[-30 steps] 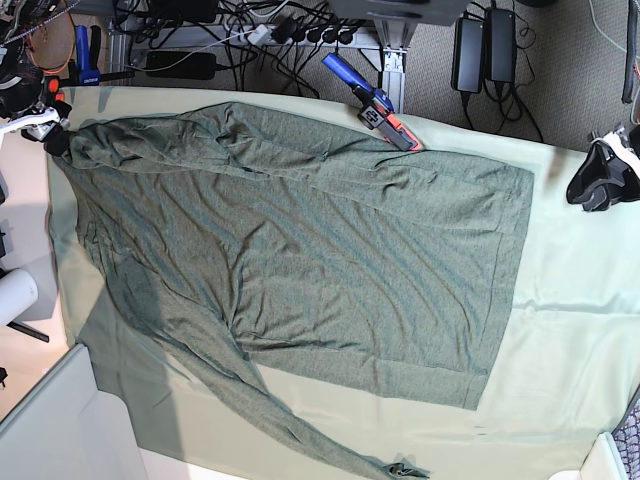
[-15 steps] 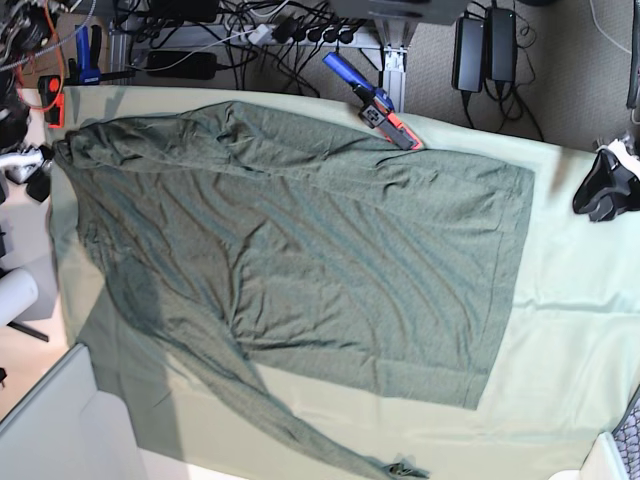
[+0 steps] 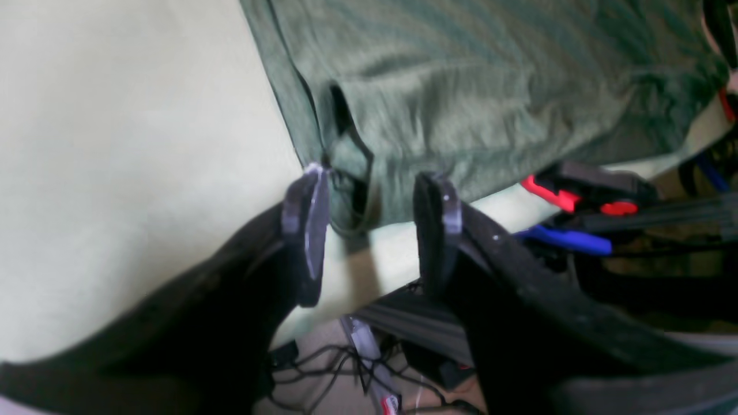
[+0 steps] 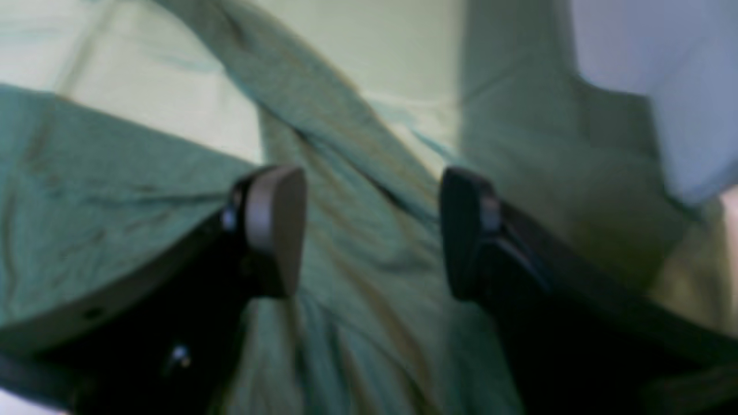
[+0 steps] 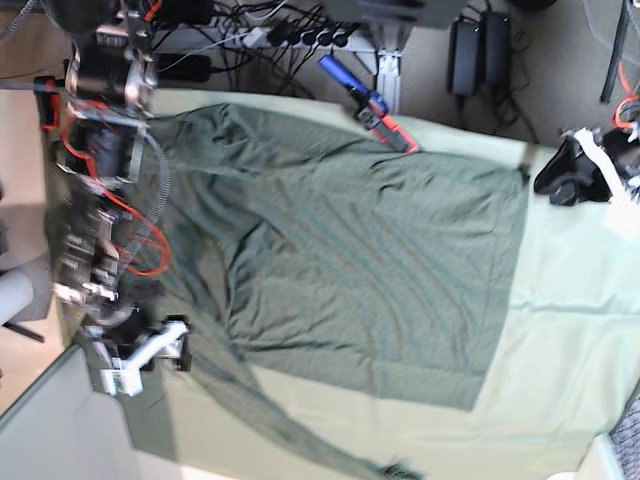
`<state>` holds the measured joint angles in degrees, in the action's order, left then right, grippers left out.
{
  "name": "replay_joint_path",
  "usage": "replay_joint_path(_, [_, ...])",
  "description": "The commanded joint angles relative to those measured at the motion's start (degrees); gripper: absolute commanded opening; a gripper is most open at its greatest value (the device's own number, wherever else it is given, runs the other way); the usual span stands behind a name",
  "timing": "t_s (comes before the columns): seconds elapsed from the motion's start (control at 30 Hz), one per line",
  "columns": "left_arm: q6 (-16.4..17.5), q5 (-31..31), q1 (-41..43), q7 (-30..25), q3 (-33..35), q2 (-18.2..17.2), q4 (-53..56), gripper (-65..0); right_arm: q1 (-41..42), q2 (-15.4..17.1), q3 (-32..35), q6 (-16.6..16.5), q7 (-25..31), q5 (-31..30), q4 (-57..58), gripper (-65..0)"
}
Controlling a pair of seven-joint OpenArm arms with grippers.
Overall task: Fold the T-shirt properly
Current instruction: 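Reach the right gripper to the sleeve and grasp it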
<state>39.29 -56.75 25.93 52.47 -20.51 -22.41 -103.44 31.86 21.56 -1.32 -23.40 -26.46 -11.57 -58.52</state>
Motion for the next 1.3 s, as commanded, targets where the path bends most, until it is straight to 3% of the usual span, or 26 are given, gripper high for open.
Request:
replay_joint_path(0.0, [0.71,-1.05,0.15,-0.94,-0.33,-0.81,-0.92,-37.0,3.28,-0.20,2.14,2.80,2.47,1.70,3.15,-28.8])
replay_joint_path(0.13, [0.71,-1.38,0.98,-0.55,-0.33,-1.05,-0.92,-37.0,9.33,-3.48,10.88,8.79,9.27,7.28,18.51,-28.8])
replay_joint_path(0.27, [0.71,-1.55,2.86,-0.52,-0.33,-1.16,-0.92,-37.0,10.47,-4.55,14.73,14.21,10.43,12.57,23.47,-28.8])
replay_joint_path(0.43, [0.71,-1.75,3.13,-0.61,-0.35,-1.40,-0.92,-37.0,10.19,-4.57,14.80,14.64,10.43,12.66,23.52,-29.8])
replay_joint_path(0.5, [0.71,-1.75,3.13,-0.83,-0.35,-1.40,-0.92,-37.0,9.99,-4.55,14.80,14.64,10.45,12.70,23.50,-39.3])
replay_joint_path(0.63, [0.71,-2.56,2.78,-0.81,-0.35,-1.40,-0.92,-37.0,9.31,-4.57,14.80,14.16,10.43,15.19,23.23,-65.0])
replay_joint_path(0.83, [0.71,-2.47,1.97,-2.10,-0.35,-1.40,-0.92,-37.0,7.45,-4.07,14.80,13.64,7.10,15.65,17.73,-65.0])
replay_joint_path(1.07, [0.71,-2.14,0.55,-2.10,-0.35,-1.40,-0.92,-37.0,-2.75,-2.14,14.78,14.60,1.29,15.23,-4.24,-65.0])
replay_joint_path(1.27, [0.71,-2.14,-0.52,-2.10,-0.35,-1.40,-0.92,-37.0,-11.21,1.49,14.67,16.02,-3.74,15.26,-18.23,-65.0])
